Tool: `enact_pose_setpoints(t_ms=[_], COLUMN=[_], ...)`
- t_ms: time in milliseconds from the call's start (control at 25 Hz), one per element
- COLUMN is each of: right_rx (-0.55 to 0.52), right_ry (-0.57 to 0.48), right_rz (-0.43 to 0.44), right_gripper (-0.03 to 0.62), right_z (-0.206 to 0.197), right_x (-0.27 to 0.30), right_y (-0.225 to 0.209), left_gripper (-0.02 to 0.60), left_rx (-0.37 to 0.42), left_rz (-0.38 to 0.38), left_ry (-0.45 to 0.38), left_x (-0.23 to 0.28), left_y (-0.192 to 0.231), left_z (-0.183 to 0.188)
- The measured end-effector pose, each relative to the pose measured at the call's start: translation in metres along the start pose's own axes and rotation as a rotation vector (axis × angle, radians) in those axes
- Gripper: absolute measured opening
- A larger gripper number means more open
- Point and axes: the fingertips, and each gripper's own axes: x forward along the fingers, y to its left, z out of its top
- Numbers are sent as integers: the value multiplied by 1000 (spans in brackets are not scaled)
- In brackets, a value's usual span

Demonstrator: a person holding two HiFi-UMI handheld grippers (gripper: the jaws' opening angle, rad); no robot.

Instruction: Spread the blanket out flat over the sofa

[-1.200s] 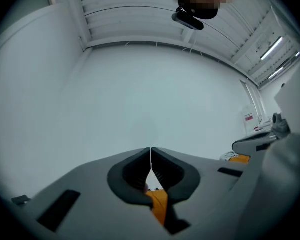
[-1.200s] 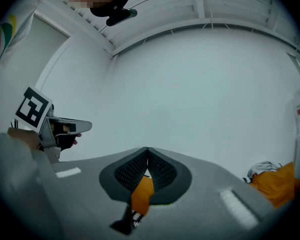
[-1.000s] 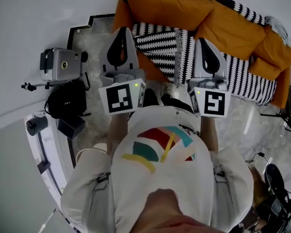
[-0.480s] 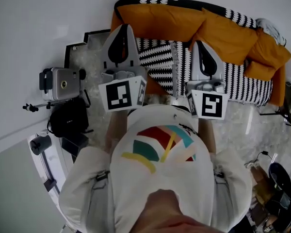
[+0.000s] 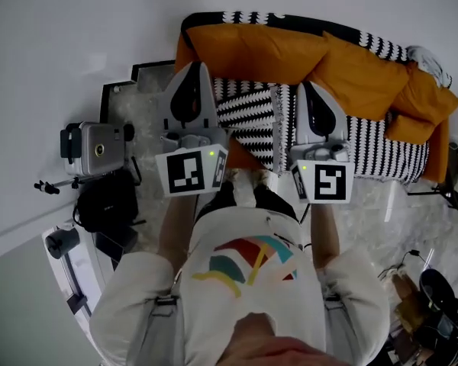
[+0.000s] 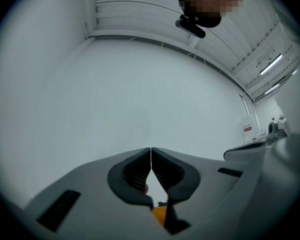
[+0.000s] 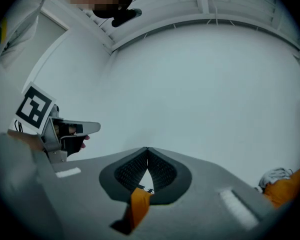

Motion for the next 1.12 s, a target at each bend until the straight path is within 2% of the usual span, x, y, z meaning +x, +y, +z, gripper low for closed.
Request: enact_pose_setpoints(t_ms=[240, 320, 480, 680, 800, 880, 1000, 1120], right_rx=[35, 30, 24, 119, 123, 105, 103, 134], right_ry=[-10, 4, 33, 60, 78, 98, 150, 199], right_rz=[48, 73, 95, 95, 99, 96, 95, 101], right_gripper=[5, 5, 5, 5, 5, 5, 5, 5], right_z=[-38, -57, -98, -169, -208, -231, -268, -308], right_x=[38, 45, 55, 64, 69, 67, 60, 58], right_y=[1, 6, 10, 7, 2, 3, 6, 9], left_gripper=[15, 15, 15, 15, 15, 15, 15, 15], left_rx=[-103, -103, -98, -85, -84, -97, -169, -179], left_rz=[57, 73, 57, 71, 52, 50, 66, 61], left_ry=[35, 50, 63, 64, 58, 84, 152, 204], left_x=[26, 26, 27, 27, 31, 27, 14, 8], left_y=[23, 27, 26, 29, 20, 15, 7, -1], left_z=[-75, -101, -147, -199, -233, -259, -302, -343])
